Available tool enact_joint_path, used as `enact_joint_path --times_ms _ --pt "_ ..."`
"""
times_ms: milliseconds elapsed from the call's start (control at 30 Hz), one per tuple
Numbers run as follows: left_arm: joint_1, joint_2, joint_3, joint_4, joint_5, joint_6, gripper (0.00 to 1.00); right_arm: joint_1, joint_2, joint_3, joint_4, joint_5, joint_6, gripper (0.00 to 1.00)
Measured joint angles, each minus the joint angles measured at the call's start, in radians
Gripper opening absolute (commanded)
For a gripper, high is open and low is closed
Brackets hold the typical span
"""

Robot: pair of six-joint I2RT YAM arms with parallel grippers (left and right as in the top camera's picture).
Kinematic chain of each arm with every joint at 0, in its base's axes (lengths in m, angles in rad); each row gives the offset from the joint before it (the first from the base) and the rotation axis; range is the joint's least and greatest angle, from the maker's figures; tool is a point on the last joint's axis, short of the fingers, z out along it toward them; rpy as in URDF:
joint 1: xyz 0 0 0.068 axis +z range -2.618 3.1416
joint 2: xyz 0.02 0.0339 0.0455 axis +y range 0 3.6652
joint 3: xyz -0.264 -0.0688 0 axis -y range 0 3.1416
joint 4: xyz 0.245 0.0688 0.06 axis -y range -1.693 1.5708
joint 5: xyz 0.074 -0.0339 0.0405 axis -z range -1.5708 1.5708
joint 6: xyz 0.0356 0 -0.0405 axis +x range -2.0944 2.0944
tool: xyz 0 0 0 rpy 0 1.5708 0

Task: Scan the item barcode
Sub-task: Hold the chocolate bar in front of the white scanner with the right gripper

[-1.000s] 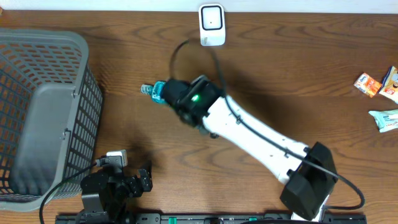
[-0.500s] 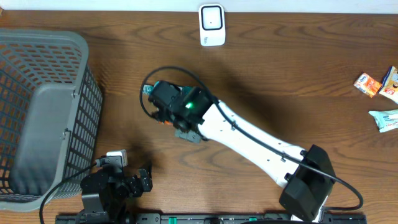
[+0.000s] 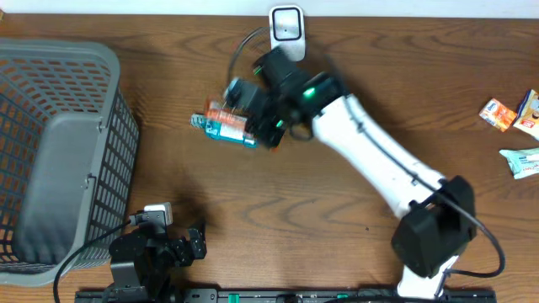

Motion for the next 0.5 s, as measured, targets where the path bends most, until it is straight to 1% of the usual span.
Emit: enact_joint_path --times_ms 133,200,300,400,500 --pt "0.000 0.000 0.000 0.000 0.000 0.000 0.98 -0.151 0.016 0.000 0.143 -0.208 0.032 0.01" --pt "0.000 0.000 0.000 0.000 0.000 0.000 0.98 -0.220 0.047 0.001 0.249 -0.304 0.088 0.01" --pt "0.000 0.000 0.000 0.000 0.000 0.000 0.98 -0.280 0.114 0.003 0.450 -0.416 0.221 0.01" --pt "0.000 0.000 0.000 0.000 0.000 0.000 0.98 -0.312 0.200 0.006 0.703 -0.511 0.377 0.01" --pt "0.000 0.000 0.000 0.000 0.000 0.000 0.98 -0.330 0.292 0.002 0.995 -0.586 0.581 0.01"
